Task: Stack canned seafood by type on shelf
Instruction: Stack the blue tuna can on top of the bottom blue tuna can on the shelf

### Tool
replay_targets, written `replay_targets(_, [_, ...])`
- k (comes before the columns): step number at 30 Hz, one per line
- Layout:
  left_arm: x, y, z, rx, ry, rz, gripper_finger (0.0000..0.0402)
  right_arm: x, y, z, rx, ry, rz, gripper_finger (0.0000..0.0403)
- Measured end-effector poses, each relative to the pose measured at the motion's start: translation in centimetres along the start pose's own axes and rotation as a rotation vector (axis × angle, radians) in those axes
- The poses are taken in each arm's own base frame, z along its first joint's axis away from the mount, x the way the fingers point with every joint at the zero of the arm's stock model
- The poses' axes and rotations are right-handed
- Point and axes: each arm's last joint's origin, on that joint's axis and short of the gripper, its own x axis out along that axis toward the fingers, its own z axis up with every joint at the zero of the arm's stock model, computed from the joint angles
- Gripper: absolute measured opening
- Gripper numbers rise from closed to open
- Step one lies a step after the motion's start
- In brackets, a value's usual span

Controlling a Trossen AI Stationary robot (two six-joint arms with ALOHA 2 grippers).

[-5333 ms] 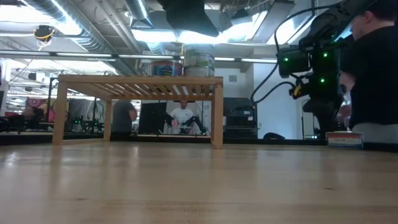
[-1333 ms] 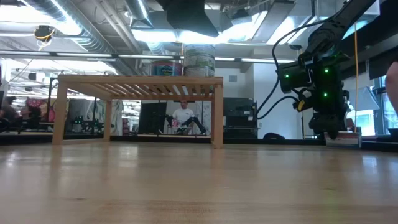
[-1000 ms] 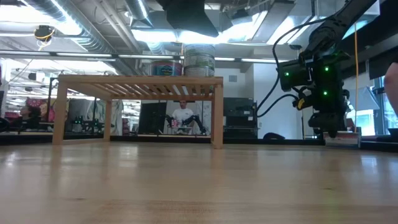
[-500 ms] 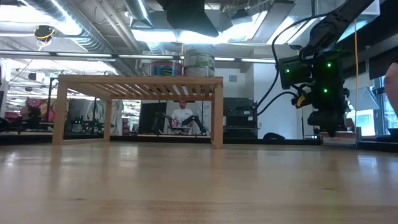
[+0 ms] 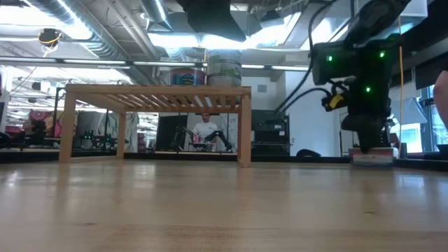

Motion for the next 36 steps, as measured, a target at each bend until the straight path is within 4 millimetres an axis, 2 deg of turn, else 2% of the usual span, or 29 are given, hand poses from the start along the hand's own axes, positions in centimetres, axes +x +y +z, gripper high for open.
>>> replay_targets(7, [-0.2, -0.2, 0.1, 0.003, -0.005, -0.005, 0.0237, -2.6, 3.1, -0.6, -0.034, -0.052, 0.14, 0.0014])
replay_targets(11, [-1.1, -1.0, 0.3, 0.02, -0.023, -0.029, 0.0237, -3.5, 4.8, -1.5, -0.045, -0.098, 0.203, 0.0014])
replay_targets(14, [-2.1, -2.1, 0.4, 0.031, -0.037, -0.096, 0.0237, -4.1, 5.9, -2.1, -0.044, -0.121, 0.266, 0.0014])
replay_targets(18, [-3.2, -3.7, 0.2, -0.049, -0.065, -0.287, 0.0237, -5.0, 7.4, -3.0, -0.043, -0.164, 0.345, 0.0014])
replay_targets(21, [-3.8, -5.2, -0.8, -0.105, -0.045, -0.384, 0.0237, -5.6, 8.4, -3.6, -0.049, -0.183, 0.416, 0.0014])
replay_targets(24, [-3.9, -6.8, -1.9, -0.117, -0.017, -0.411, 0.0237, -6.2, 9.4, -4.2, -0.052, -0.195, 0.498, 0.0014])
replay_targets(29, [-2.9, -10.4, -3.6, -0.04, -0.02, -0.437, 0.0237, -7.1, 10.7, -5.0, -0.072, -0.232, 0.601, 0.0014])
replay_targets(36, [0.5, -14.8, -4.5, 0.127, -0.146, -0.404, 0.0237, -7.8, 11.8, -5.5, -0.075, -0.27, 0.69, 0.0014])
